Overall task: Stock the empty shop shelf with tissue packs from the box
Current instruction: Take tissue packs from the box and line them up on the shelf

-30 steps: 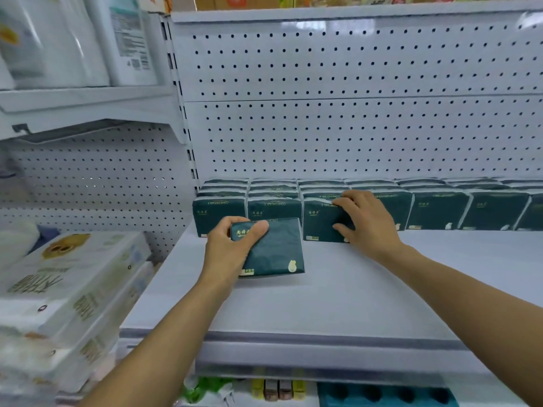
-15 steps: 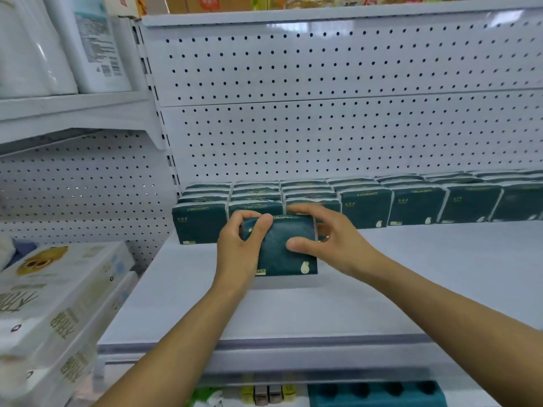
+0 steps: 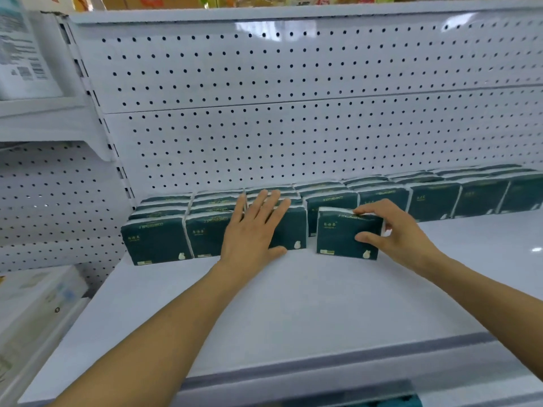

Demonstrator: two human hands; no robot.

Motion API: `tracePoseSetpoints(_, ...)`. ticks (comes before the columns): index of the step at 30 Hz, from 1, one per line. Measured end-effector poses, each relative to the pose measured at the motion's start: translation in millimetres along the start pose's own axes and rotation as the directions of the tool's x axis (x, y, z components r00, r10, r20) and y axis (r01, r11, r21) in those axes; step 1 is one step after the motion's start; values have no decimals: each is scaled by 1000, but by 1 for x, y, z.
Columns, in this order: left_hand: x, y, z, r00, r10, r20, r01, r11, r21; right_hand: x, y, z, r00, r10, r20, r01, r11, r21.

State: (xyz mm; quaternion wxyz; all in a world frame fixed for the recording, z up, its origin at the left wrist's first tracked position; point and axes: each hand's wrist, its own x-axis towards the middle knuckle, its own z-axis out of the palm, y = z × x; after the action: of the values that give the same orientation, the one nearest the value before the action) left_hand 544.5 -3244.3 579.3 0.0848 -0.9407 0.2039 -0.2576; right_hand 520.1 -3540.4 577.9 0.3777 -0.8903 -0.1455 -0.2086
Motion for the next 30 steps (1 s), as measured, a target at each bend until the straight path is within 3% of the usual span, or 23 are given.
tracePoseSetpoints(5,12,4,9,997,-49,52,44,994,104,23,14,11,991,-128,-28,119,969,-215)
tracePoseSetpoints(11,14,11,11,995,-81,49,77,992,97,35,18,30,968,-238,-82,196,916,-350)
tracePoseSetpoints(24,1,17,-14,994,-109,20,108,994,11,22,-23,36,988,-125,-89,55,829,-557)
tracePoseSetpoints(30,-70,13,-44,951,-94,-294,37,980,-194,-41,-97,49,919,-362,-159,232,819,-524)
